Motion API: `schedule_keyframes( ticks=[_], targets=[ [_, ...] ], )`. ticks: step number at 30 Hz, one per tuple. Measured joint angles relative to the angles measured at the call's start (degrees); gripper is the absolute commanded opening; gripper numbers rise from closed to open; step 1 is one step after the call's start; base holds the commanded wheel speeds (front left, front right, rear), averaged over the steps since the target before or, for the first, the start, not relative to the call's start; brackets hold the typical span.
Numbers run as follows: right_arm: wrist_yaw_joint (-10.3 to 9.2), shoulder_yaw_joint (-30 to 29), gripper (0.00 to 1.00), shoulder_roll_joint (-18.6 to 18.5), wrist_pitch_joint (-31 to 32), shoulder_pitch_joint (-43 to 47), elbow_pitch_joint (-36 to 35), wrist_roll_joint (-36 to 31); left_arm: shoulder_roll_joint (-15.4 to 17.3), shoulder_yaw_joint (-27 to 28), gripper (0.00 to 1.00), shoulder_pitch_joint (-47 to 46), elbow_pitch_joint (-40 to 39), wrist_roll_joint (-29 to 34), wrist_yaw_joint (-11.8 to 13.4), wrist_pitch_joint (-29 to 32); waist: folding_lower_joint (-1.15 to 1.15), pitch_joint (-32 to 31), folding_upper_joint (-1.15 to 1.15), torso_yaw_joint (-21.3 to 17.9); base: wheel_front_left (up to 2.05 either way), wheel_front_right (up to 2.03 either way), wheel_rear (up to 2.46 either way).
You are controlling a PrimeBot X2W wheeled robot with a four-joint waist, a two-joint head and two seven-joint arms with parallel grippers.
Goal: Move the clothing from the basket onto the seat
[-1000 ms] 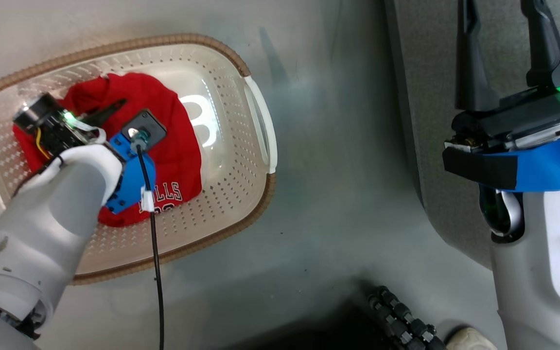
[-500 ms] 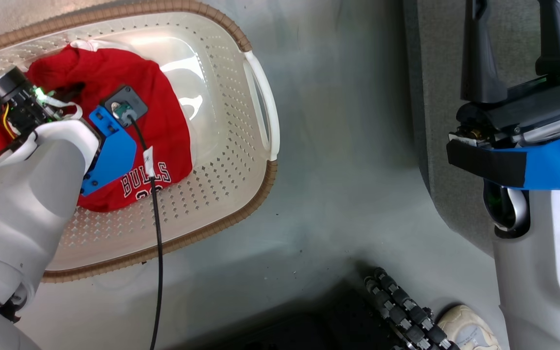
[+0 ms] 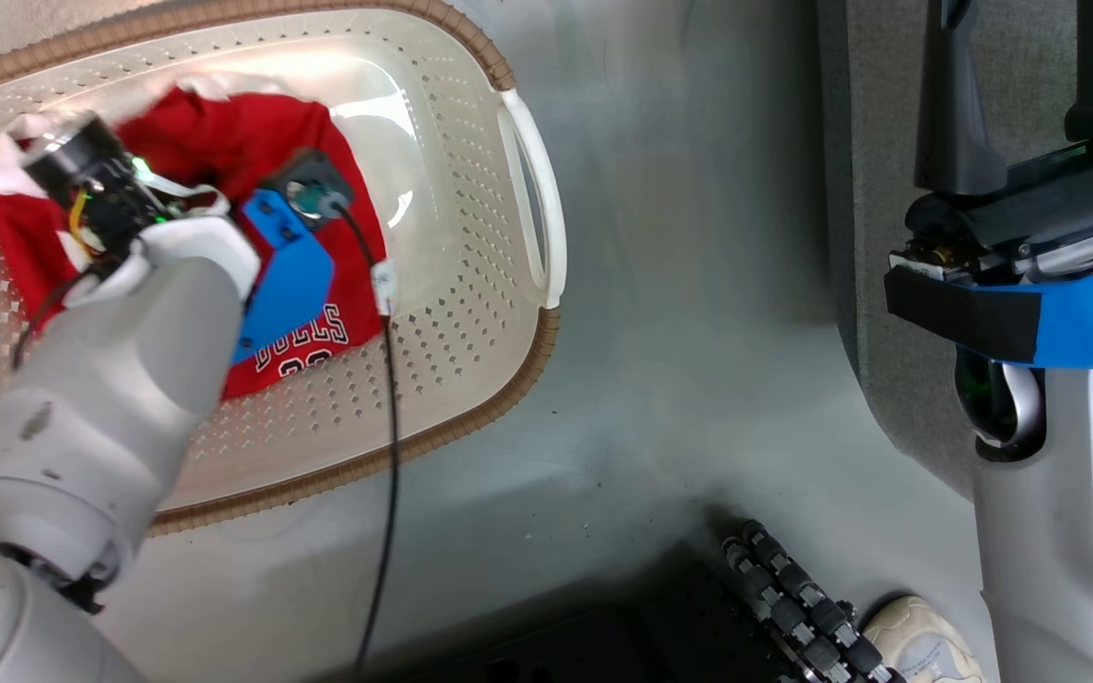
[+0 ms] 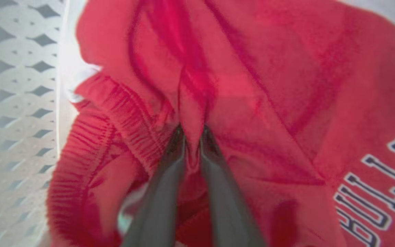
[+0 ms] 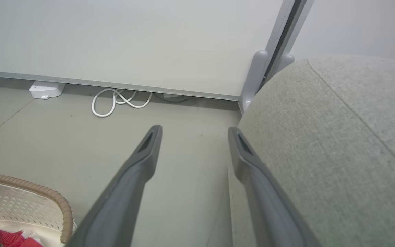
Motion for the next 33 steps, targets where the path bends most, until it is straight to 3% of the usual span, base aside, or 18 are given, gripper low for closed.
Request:
schedule_keyframes(
  ticks=[8, 24, 27, 33],
  targets=[
    [0.0, -0.4, 1.0, 0.0, 0.0, 0.0, 0.3, -0.3, -1.5, -0.2, 0.0, 0.2, 0.2, -0.5, 0.5, 0.5, 0.0, -0.7, 0.0, 0.4, 0.0, 0.0, 0.0],
    [0.0, -1.0, 1.0, 0.0, 0.0, 0.0, 2.0, -0.7, -3.0, -0.5, 0.0, 1.9, 0.2, -2.5, -1.5, -4.0, 0.0, -4.8, 0.0, 1.4, 0.0, 0.0, 0.0],
    [0.0, -1.1, 1.0, 0.0, 0.0, 0.1, 2.7, -0.9, -4.1, -0.5, 0.0, 2.8, 0.1, -3.2, -1.8, -5.9, 0.0, -6.5, 0.0, 1.8, 0.0, 0.0, 0.0],
    [0.0, -1.3, 1.0, 0.0, 0.0, 0.8, 3.7, -1.3, -3.3, -0.2, 0.0, 4.9, 0.0, -5.1, -2.5, -10.8, 0.0, -9.8, 0.0, 2.6, 0.0, 0.0, 0.0]
  ],
)
